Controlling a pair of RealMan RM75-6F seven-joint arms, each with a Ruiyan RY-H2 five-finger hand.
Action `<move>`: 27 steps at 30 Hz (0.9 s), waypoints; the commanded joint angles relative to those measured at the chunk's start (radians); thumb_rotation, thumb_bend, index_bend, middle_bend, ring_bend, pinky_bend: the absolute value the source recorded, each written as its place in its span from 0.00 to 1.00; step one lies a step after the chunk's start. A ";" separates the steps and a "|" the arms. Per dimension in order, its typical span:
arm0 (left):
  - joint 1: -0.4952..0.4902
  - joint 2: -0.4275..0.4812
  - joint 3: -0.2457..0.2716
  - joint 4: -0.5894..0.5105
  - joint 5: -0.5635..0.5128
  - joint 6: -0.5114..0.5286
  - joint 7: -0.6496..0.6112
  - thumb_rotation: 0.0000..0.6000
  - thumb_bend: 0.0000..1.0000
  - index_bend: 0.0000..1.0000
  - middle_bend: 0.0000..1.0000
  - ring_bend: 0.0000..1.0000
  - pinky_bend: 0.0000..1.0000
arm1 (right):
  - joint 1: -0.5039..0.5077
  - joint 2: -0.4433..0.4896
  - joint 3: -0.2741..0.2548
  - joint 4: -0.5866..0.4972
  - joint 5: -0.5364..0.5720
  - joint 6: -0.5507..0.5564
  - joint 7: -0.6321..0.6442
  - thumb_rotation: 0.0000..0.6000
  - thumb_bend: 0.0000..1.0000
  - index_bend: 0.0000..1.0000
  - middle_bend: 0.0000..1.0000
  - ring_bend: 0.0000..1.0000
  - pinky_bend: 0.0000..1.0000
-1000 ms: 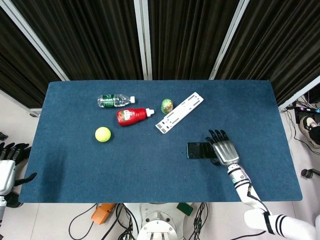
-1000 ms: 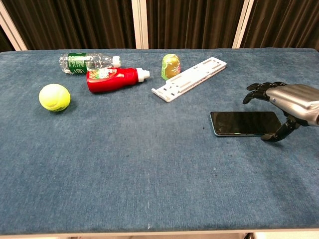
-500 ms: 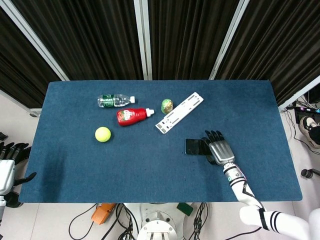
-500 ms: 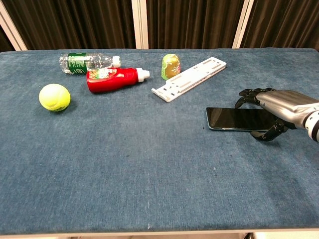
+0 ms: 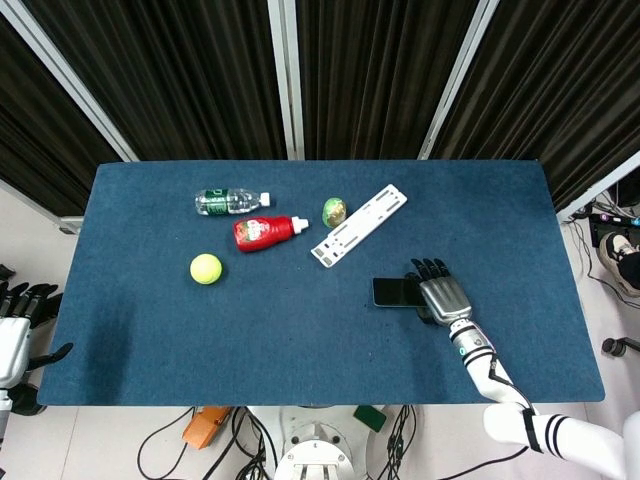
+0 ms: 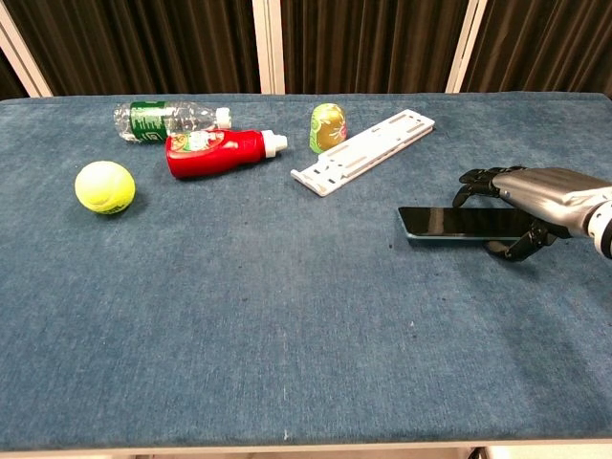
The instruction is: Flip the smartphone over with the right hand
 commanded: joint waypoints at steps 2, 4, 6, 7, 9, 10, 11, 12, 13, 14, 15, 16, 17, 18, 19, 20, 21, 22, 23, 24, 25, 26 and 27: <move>0.000 0.004 0.000 -0.005 -0.001 0.001 0.004 1.00 0.03 0.17 0.16 0.11 0.00 | 0.015 0.023 0.002 -0.017 0.013 -0.014 -0.016 1.00 0.71 0.32 0.10 0.00 0.06; 0.000 0.006 -0.001 -0.009 -0.001 0.002 0.006 1.00 0.03 0.17 0.16 0.11 0.00 | 0.022 0.036 0.001 -0.029 0.021 -0.022 -0.024 1.00 0.74 0.32 0.10 0.00 0.06; 0.000 0.008 -0.001 -0.012 -0.001 0.003 0.009 1.00 0.03 0.17 0.16 0.11 0.00 | 0.030 0.056 -0.005 -0.048 0.027 -0.037 -0.031 1.00 0.76 0.32 0.10 0.00 0.06; 0.001 0.009 -0.001 -0.014 -0.002 0.003 0.010 1.00 0.03 0.17 0.16 0.11 0.00 | 0.033 0.066 -0.008 -0.057 0.030 -0.044 -0.034 1.00 0.77 0.32 0.11 0.00 0.06; 0.002 0.011 -0.001 -0.016 -0.003 0.004 0.013 1.00 0.03 0.17 0.16 0.11 0.00 | 0.039 0.093 -0.019 -0.080 0.032 -0.060 -0.039 1.00 0.80 0.33 0.11 0.00 0.06; 0.002 0.011 -0.001 -0.017 -0.003 0.004 0.014 1.00 0.03 0.17 0.16 0.11 0.00 | 0.041 0.105 -0.023 -0.091 0.033 -0.067 -0.038 1.00 0.82 0.34 0.11 0.00 0.06; 0.003 0.012 0.000 -0.019 -0.004 0.005 0.015 1.00 0.03 0.17 0.16 0.11 0.00 | 0.043 0.122 -0.028 -0.107 0.034 -0.074 -0.036 1.00 0.84 0.34 0.12 0.00 0.06; 0.003 0.013 -0.001 -0.020 -0.005 0.005 0.015 1.00 0.03 0.17 0.16 0.11 0.00 | 0.043 0.134 -0.031 -0.117 0.035 -0.077 -0.034 1.00 0.85 0.34 0.12 0.00 0.06; 0.003 0.014 -0.001 -0.021 -0.006 0.005 0.017 1.00 0.03 0.17 0.16 0.11 0.00 | 0.044 0.146 -0.035 -0.126 0.036 -0.077 -0.035 1.00 0.86 0.34 0.13 0.00 0.06; 0.003 0.014 -0.001 -0.022 -0.006 0.004 0.019 1.00 0.03 0.17 0.16 0.11 0.00 | 0.046 0.152 -0.037 -0.128 0.038 -0.077 -0.037 1.00 0.87 0.34 0.13 0.00 0.06; 0.003 0.014 0.000 -0.023 -0.007 0.003 0.020 1.00 0.03 0.17 0.16 0.11 0.00 | 0.049 0.155 -0.037 -0.129 0.042 -0.078 -0.038 1.00 0.87 0.35 0.13 0.00 0.06; 0.002 0.015 -0.001 -0.024 -0.007 0.002 0.021 1.00 0.03 0.17 0.16 0.11 0.00 | 0.052 0.156 -0.035 -0.128 0.048 -0.080 -0.037 1.00 0.88 0.35 0.13 0.00 0.06; 0.001 0.016 0.000 -0.026 -0.006 0.000 0.024 1.00 0.03 0.17 0.16 0.11 0.00 | 0.059 0.156 -0.032 -0.125 0.055 -0.083 -0.036 1.00 0.88 0.35 0.13 0.00 0.06; 0.000 0.017 -0.001 -0.028 -0.005 0.000 0.026 1.00 0.03 0.17 0.16 0.11 0.00 | 0.064 0.155 -0.028 -0.122 0.060 -0.085 -0.035 1.00 0.88 0.35 0.13 0.00 0.06; -0.001 0.017 -0.001 -0.030 -0.004 0.000 0.028 1.00 0.03 0.17 0.16 0.11 0.00 | 0.070 0.153 -0.023 -0.119 0.064 -0.086 -0.032 1.00 0.88 0.35 0.13 0.00 0.06; -0.001 0.019 -0.001 -0.033 -0.004 0.001 0.030 1.00 0.03 0.17 0.16 0.11 0.00 | 0.077 0.151 -0.016 -0.114 0.069 -0.086 -0.030 1.00 0.88 0.35 0.13 0.00 0.06; -0.001 0.021 -0.001 -0.036 -0.004 0.001 0.033 1.00 0.03 0.17 0.16 0.11 0.00 | 0.083 0.149 -0.011 -0.110 0.073 -0.085 -0.031 1.00 0.88 0.34 0.13 0.00 0.06; -0.001 0.023 -0.001 -0.038 -0.005 0.002 0.035 1.00 0.03 0.17 0.16 0.11 0.00 | 0.089 0.148 -0.007 -0.106 0.077 -0.084 -0.034 1.00 0.88 0.34 0.13 0.00 0.06; -0.001 0.025 -0.002 -0.041 -0.006 0.003 0.036 1.00 0.03 0.17 0.16 0.11 0.00 | 0.098 0.146 -0.002 -0.100 0.084 -0.085 -0.039 1.00 0.88 0.34 0.14 0.00 0.06; -0.001 0.027 -0.003 -0.044 -0.006 0.003 0.037 1.00 0.03 0.17 0.16 0.11 0.00 | 0.105 0.145 0.002 -0.097 0.092 -0.088 -0.042 1.00 0.88 0.34 0.14 0.00 0.06; -0.001 0.028 -0.003 -0.046 -0.007 0.003 0.039 1.00 0.03 0.17 0.16 0.11 0.00 | 0.113 0.144 0.005 -0.094 0.102 -0.093 -0.047 1.00 0.88 0.34 0.14 0.00 0.06; -0.001 0.029 -0.003 -0.048 -0.007 0.002 0.041 1.00 0.03 0.17 0.16 0.11 0.00 | 0.124 0.144 0.007 -0.089 0.119 -0.101 -0.059 1.00 0.88 0.34 0.14 0.00 0.06; -0.002 0.030 -0.002 -0.049 -0.007 0.000 0.041 1.00 0.03 0.17 0.16 0.11 0.00 | 0.133 0.142 0.009 -0.085 0.131 -0.106 -0.068 1.00 0.88 0.34 0.14 0.00 0.06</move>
